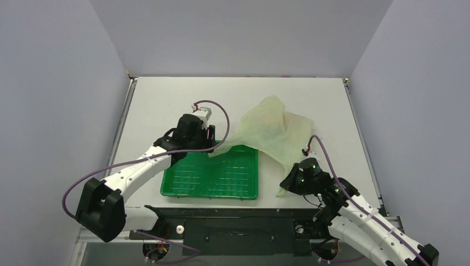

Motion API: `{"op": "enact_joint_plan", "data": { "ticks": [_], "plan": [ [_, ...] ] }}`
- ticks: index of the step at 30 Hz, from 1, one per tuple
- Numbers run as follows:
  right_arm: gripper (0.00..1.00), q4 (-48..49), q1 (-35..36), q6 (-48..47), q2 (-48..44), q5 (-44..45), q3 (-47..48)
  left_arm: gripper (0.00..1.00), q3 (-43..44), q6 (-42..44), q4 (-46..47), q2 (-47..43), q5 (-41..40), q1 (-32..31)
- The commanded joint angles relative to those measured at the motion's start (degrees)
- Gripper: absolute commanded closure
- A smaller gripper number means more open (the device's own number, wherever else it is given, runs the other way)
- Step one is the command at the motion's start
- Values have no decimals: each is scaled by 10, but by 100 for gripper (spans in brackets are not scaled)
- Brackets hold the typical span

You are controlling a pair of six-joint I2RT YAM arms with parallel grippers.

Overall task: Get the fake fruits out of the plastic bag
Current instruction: Adjust the plastic bag at the center of the board.

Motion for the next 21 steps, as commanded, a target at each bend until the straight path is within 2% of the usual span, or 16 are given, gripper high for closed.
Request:
{"op": "enact_joint_plan", "data": {
  "ticks": [1, 4, 7, 9, 10, 12, 18, 21],
  "plan": [
    [100, 0, 5, -7, -7, 17, 31, 48, 13, 36, 44, 65, 160, 9],
    [100, -2, 4, -7, -10, 19, 35, 48, 3, 25, 83, 87, 211, 1],
    [100, -4, 4, -7, -13, 20, 39, 50, 6, 14, 104, 106, 212, -5],
    [100, -5, 4, -8, -12, 21, 41, 68, 27, 13, 86, 129, 176, -7],
    [100, -5, 4, -9, -10, 20, 41, 88, 52, 8, 74, 146, 125, -7],
    [100, -8, 5, -12, -8, 19, 41, 100, 99, -7, 41, 167, 38, -5],
    [100, -44, 8, -25, -2, 40, 56, 100, 246, 31, 9, 223, -51, 12],
    [100, -71, 13, -42, 20, 75, 75, 100, 345, 64, -29, 290, -104, 22]
  ]
}}
